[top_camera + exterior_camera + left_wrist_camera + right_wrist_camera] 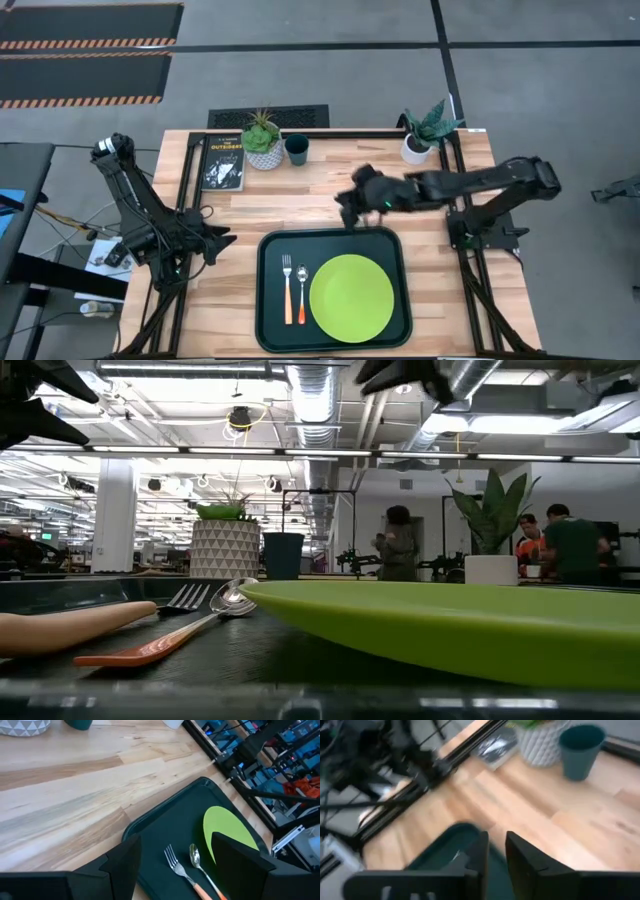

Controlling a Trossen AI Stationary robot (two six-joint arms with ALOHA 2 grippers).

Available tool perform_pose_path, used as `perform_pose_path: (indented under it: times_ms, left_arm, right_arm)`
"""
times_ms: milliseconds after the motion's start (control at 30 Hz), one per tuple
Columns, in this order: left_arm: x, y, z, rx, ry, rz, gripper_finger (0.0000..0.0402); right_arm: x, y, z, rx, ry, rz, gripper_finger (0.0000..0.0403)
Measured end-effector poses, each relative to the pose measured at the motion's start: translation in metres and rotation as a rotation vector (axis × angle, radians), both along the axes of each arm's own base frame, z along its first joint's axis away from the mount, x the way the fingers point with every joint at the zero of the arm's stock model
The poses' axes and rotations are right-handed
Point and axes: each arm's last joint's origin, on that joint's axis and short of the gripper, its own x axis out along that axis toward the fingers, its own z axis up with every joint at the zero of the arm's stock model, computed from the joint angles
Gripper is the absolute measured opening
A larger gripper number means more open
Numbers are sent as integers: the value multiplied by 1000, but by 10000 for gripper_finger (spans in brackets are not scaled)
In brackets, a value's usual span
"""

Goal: Pick and place plate/cup/fork/spoon on tray
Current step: Put the dark green cup to the top right of the green plate on the black serving tray

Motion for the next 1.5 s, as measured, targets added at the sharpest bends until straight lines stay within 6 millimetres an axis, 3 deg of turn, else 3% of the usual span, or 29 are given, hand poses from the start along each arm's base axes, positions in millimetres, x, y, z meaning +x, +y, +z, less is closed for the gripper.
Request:
perform_pose_path:
  times_ms: [400, 667, 767, 900, 1200, 1500]
  left_arm:
    - [0, 0, 0, 11, 4, -3, 229]
    - [-1, 1, 0, 26, 12, -6, 229]
    - [-1, 1, 0, 26, 13, -6, 229]
    - [-1, 1, -1, 26, 17, -7, 229]
    - [-1, 1, -1, 50, 32, -23, 229]
    - [-1, 1, -1, 64, 38, -32, 229]
  right_arm:
    - [63, -99, -38, -16, 94, -257, 246]
    - [100, -167, -61, 10, 112, -383, 261]
    - [115, -183, -75, 24, 131, -407, 261]
    - [134, -201, -88, 36, 129, -429, 261]
    - [166, -219, -122, 55, 174, -454, 260]
    - [163, -221, -114, 78, 258, -477, 260]
